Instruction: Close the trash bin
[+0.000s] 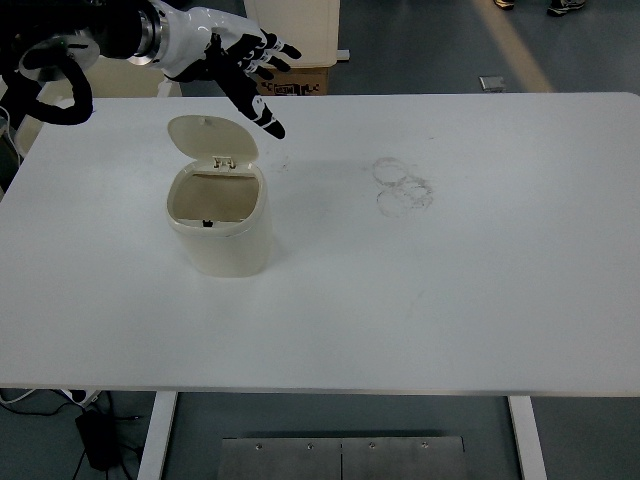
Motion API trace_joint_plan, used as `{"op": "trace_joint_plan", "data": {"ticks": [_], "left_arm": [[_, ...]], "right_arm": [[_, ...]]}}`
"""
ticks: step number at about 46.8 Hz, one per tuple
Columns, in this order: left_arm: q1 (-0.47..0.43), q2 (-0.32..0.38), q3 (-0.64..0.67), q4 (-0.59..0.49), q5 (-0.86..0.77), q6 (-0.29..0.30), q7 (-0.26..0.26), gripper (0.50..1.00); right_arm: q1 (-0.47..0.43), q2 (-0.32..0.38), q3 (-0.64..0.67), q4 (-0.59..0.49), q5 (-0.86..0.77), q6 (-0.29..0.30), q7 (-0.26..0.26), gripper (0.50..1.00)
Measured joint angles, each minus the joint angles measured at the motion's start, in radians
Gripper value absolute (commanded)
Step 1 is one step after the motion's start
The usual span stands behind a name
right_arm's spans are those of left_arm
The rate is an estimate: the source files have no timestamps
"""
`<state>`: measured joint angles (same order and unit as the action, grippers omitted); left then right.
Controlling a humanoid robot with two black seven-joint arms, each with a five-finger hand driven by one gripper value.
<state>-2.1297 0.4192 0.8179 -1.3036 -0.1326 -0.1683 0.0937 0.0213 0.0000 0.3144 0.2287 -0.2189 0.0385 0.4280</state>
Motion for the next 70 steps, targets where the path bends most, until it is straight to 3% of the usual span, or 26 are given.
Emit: {"op": "trace_joint_plan", "data": {"ticks": [33, 60, 70], "left_arm": [[-0.067, -0.012, 0.192, -0.016, 0.07, -0.056, 0.0, 1.0], [-0.093, -0.012, 0.245, -0.088, 0.07, -0.064, 0.0, 1.0], [-0.098, -0.012, 0.245, -0.1, 0.069, -0.104, 0.0, 1.0]], "right_arm": [[0.005, 0.0, 0.0, 0.0, -0.002, 0.0, 0.0, 0.991], [0.006, 0.0, 0.0, 0.0, -0.002, 0.0, 0.0, 0.991], [0.005, 0.0, 0.0, 0.0, -0.001, 0.0, 0.0, 0.991]]}}
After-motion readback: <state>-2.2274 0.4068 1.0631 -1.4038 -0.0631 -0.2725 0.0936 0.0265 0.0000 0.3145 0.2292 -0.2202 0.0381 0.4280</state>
